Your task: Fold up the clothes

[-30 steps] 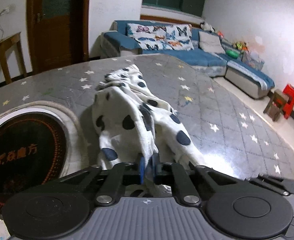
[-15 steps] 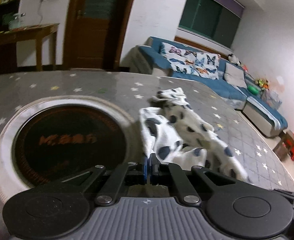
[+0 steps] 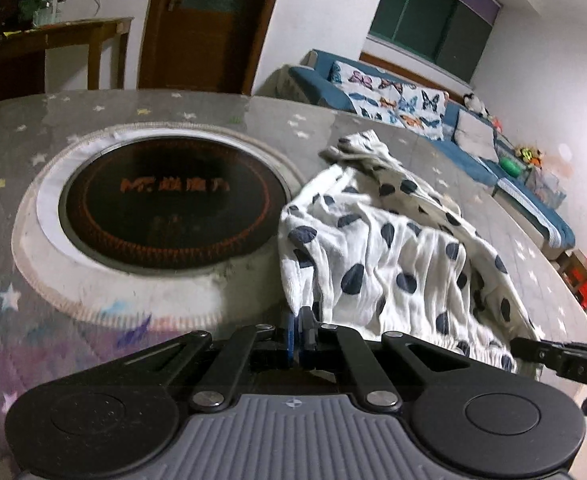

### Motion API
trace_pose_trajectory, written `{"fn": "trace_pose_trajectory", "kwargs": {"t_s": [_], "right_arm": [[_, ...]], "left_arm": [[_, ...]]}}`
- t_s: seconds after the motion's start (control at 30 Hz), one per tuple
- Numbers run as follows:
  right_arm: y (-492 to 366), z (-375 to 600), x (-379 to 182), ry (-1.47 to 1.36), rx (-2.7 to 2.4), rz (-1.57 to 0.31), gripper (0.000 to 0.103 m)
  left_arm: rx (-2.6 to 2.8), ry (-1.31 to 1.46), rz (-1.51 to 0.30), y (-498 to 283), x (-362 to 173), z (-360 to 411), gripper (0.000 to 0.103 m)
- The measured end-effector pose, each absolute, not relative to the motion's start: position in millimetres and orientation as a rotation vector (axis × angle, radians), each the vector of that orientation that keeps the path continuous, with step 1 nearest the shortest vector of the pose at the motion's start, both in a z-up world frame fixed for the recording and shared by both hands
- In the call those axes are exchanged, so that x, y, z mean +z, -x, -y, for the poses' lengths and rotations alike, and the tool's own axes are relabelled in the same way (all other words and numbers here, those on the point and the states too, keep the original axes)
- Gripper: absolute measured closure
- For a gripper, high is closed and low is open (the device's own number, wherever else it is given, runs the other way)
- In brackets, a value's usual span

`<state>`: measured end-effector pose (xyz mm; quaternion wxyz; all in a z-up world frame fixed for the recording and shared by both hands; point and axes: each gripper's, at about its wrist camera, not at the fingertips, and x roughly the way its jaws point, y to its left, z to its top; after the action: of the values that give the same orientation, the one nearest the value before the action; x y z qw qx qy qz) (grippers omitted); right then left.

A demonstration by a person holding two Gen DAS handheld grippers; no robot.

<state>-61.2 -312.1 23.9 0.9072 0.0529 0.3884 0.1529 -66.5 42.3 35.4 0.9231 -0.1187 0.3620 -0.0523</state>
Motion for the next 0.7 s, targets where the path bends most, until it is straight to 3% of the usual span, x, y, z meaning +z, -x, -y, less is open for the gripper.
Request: {"fn": "trace_pose_trajectory", "kwargs": {"t_s": [0.17, 0.7], "right_arm": [[63.2, 309.9, 25.9, -0.058, 0.306, -0.832, 0.092], [25.9, 281.1, 58.9, 0.031, 0.388, -0.743, 0.071]], "left_arm": [[-0.121, 0.238, -0.769, 70.9, 27.5, -42.9, 0.101], [-0.096, 0.288, -0.705, 61.0, 54.7, -56.1, 0.093]]}}
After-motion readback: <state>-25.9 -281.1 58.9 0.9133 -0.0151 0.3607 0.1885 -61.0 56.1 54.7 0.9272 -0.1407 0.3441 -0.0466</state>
